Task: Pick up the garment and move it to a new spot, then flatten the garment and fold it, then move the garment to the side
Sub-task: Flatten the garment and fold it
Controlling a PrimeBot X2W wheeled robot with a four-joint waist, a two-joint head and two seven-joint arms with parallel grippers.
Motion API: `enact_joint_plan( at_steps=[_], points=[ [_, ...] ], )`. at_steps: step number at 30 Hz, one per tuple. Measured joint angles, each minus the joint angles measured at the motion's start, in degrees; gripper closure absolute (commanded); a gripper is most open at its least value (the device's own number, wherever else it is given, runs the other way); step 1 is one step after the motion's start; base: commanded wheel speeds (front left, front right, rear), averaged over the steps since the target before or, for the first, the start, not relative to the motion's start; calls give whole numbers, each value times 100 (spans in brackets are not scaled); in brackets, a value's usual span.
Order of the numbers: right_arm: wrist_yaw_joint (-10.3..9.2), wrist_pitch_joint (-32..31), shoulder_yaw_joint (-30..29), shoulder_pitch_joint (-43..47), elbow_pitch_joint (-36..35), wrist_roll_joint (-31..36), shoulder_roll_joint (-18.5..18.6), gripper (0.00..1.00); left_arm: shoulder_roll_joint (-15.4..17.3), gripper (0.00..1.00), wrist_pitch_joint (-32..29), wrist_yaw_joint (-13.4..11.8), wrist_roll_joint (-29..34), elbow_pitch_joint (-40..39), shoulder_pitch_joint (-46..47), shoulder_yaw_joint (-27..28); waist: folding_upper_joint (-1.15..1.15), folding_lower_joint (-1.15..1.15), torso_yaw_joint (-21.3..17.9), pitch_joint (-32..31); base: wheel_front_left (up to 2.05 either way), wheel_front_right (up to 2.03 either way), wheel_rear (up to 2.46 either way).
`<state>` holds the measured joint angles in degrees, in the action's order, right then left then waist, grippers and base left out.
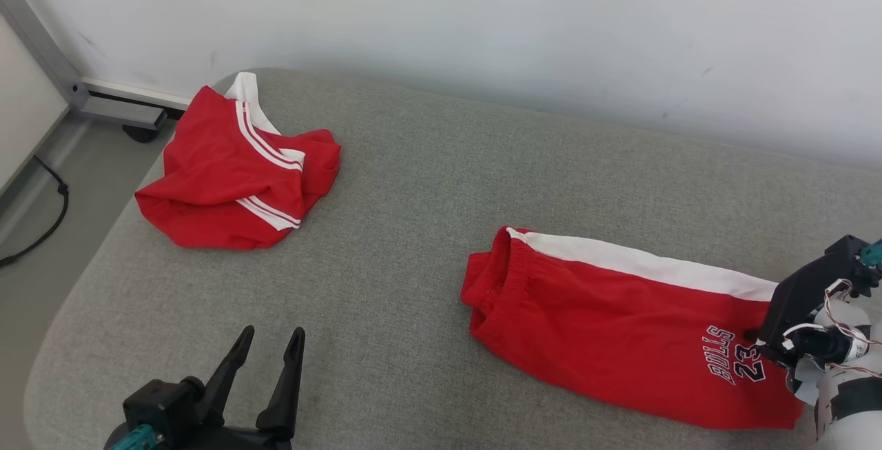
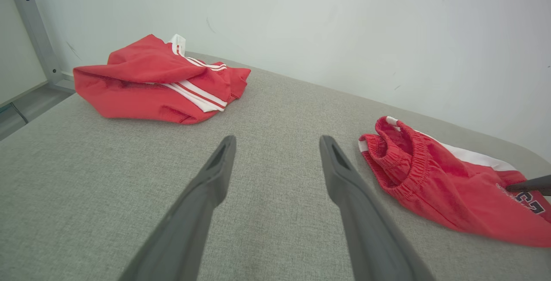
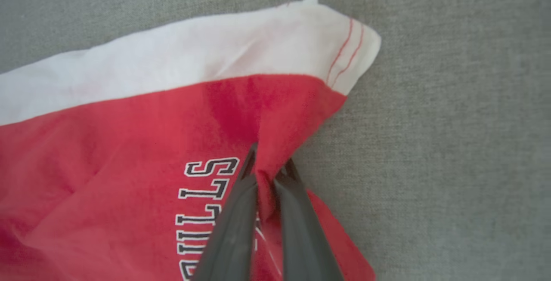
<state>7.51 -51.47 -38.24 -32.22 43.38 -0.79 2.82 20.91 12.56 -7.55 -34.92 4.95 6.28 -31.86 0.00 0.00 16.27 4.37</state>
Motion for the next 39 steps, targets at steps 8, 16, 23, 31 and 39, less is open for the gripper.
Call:
enact_joint_plan(
  at_steps=[8, 16, 23, 31, 39],
  points=[
    [0, -208, -355, 182, -561, 503, -11, 100, 15, 0, 8, 0, -59, 3, -3, -1, 0, 0, -28, -44, 0, 0, 0],
    [0, -614, -710, 599, -1573, 975, 300, 100, 52, 0, 15, 0, -100, 10, -24, -24, 0, 0, -64, -128, 0, 0, 0],
    [-1, -1037, -575, 851, -2100, 1012, 431, 100, 87, 0, 5, 0, -115, -1, -85, -58, 0, 0, -71, -204, 0, 0, 0],
    [-1, -1493, 178, 875, -2512, 353, 86, 100, 87, 0, -20, 0, -141, -5, -108, -114, 0, 0, -79, -298, 0, 0, 0],
    [-1, -1558, 1081, 820, -2561, -426, 16, 100, 85, 0, -27, 0, -175, -4, -110, -142, 0, 0, -18, -412, 0, 0, 0]
  ],
)
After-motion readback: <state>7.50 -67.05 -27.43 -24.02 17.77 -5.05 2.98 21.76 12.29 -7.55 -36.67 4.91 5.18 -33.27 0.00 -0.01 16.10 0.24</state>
